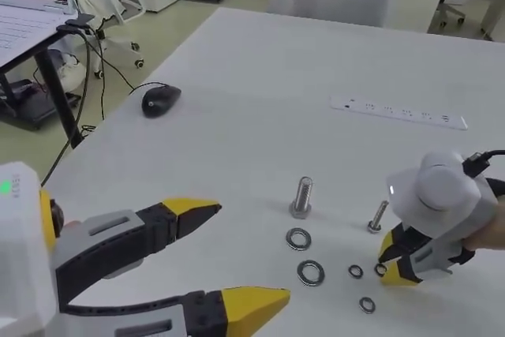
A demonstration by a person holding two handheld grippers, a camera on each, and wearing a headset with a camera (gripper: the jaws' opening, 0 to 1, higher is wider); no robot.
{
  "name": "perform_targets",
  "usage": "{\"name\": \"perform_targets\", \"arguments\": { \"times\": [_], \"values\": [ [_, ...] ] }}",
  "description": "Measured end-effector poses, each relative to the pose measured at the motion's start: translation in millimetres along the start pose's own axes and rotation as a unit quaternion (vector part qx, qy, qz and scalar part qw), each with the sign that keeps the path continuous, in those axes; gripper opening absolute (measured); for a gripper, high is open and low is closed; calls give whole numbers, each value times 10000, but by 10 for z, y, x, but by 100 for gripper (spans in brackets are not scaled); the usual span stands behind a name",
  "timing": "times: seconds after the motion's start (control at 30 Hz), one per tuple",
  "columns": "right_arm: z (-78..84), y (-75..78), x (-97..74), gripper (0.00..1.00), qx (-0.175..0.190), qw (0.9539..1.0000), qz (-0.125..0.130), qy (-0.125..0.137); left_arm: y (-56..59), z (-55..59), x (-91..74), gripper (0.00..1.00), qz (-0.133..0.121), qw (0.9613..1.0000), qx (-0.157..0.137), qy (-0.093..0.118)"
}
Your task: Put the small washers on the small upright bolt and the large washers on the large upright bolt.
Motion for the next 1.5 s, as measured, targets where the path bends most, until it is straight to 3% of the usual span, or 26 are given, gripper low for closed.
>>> {"name": "perform_targets", "arguments": {
  "times": [0.33,0.63,1.13,1.5],
  "values": [
    [-23,-4,-3,13,-75,9999,32,-105,-2,-13,4,59,-5,10000,28,15],
    [6,-10,-40,12,123,9999,27,-96,16,-8,-2,59,-1,10000,20,10],
    [25,43,-377,12,198,9996,215,-6,63,-17,13,59,38,10000,32,17],
    [-96,320,-719,12,73,9981,601,-77,78,-26,38,59,89,9999,35,31]
  ]
}}
Point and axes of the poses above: the centre of the closed fingertips' face, and the gripper's own axes: x roughly forward along the fingers, y roughly to its right, z roughly out of its underside, the point moved 7 cm from there along -x, roughly backward along the fingers, and after that the axes turned 1 degree about z, right-handed, at the moved point
